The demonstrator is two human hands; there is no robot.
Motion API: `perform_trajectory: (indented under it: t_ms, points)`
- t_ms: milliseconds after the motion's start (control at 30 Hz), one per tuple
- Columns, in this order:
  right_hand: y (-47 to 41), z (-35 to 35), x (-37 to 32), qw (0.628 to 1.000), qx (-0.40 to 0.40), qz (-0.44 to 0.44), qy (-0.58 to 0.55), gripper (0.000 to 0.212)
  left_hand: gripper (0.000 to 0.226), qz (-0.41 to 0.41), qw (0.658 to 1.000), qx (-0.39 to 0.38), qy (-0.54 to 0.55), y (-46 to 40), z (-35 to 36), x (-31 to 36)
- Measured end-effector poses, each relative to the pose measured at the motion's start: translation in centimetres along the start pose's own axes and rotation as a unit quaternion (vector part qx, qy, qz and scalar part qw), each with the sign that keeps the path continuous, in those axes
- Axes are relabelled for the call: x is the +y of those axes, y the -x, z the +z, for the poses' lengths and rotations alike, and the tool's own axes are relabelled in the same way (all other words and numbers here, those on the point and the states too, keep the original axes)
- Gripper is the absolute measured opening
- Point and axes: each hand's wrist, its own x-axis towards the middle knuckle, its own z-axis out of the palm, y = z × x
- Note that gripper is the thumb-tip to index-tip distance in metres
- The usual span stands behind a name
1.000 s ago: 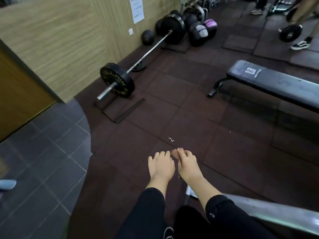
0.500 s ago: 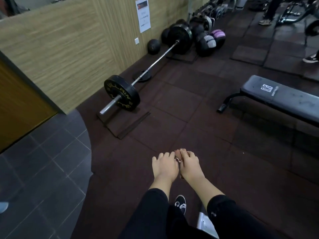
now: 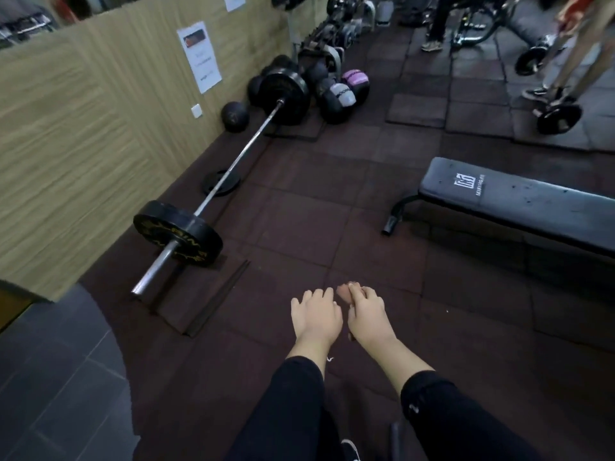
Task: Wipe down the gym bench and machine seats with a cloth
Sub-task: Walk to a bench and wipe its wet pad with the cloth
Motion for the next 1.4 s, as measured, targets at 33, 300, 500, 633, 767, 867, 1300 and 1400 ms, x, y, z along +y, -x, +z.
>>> perform_trajectory:
  t_ms: [33,300,500,633,767,867,1300,1400]
  points:
    - [-1.3,-0.5,0.4,1.000,0.007,0.011,-0.003,0.052,0.037,0.015,1.000,-0.004,-0.005,-1.6,-0.3,0.8]
    - [-13.0,-6.1,4.1,0.987,0.077,0.137,-0.037,0.053,0.039,0.169,0.985,-0.016,-0.038,-16.6,-3.7,7.9]
    - [-16.4,-11.1,7.6,0.955,0.149,0.247,-0.066,0.059,0.041,0.296,0.951,-0.030,-0.084,-23.2,-5.6,15.6]
    - [-16.7,-13.8,11.2,0.925,0.199,0.311,-0.089,0.059,0.041,0.380,0.918,-0.041,-0.103,-25.0,-5.9,21.6]
    - [-17.0,-17.1,16.0,0.896,0.242,0.358,-0.099,0.057,0.040,0.441,0.888,-0.049,-0.122,-26.3,-5.5,28.8]
    - [-17.6,-20.1,20.4,0.878,0.263,0.388,-0.101,0.058,0.039,0.478,0.867,-0.052,-0.134,-27.1,-4.7,34.6]
    - [-17.9,-35.2,40.7,0.846,0.272,0.444,-0.112,0.072,0.043,0.533,0.832,-0.075,-0.135,-29.1,-1.5,60.6]
    - [-17.7,-36.7,43.7,0.825,0.301,0.461,-0.128,0.060,0.045,0.543,0.822,-0.090,-0.146,-28.9,-0.2,64.3]
